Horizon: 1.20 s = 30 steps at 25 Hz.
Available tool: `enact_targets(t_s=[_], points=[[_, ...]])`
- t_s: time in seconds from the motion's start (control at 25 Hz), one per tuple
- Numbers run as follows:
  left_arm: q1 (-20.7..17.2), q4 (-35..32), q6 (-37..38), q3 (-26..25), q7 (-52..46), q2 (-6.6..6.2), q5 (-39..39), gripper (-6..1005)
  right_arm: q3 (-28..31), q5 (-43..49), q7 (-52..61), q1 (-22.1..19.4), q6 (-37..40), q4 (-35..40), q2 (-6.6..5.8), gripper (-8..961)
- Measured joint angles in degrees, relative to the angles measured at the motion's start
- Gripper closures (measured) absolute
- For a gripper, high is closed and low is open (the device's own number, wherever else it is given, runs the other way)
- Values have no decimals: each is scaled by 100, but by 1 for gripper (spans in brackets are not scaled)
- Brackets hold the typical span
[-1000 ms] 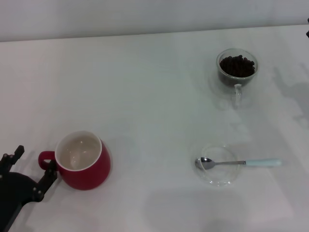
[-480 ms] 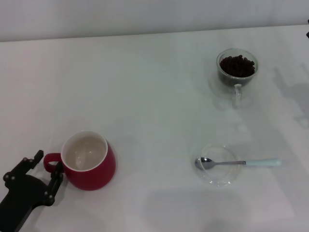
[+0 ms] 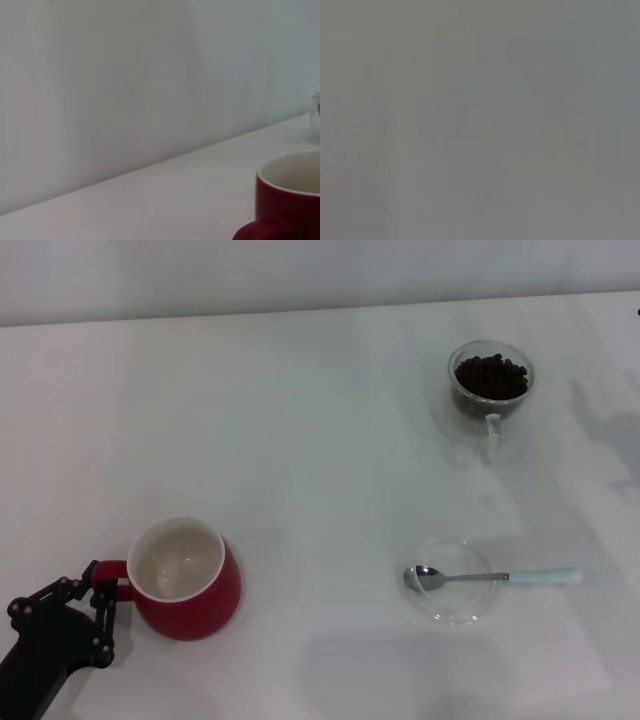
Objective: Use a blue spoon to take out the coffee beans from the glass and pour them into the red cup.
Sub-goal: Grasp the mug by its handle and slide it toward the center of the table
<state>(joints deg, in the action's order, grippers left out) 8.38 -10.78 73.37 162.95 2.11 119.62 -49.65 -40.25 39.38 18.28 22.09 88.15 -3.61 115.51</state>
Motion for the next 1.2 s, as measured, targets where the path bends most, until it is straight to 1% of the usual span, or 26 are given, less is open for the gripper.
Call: enact_targets(t_s=[0.24,0.72,0.88,1.2], points=[[23,-33,27,0,0,0,-1,879,0,-1,0,-3,0,0,-2,96],[227,-330,-38,1,193,9,8,888,0,7,0,-3,0,0,-2,95],[368,-470,-254,0,239,18,7,891,0,21,0,-3,0,0,-2,95],[475,-590,-453,0,239,26,7,895,0,34,0,-6,0,0,-2,96]])
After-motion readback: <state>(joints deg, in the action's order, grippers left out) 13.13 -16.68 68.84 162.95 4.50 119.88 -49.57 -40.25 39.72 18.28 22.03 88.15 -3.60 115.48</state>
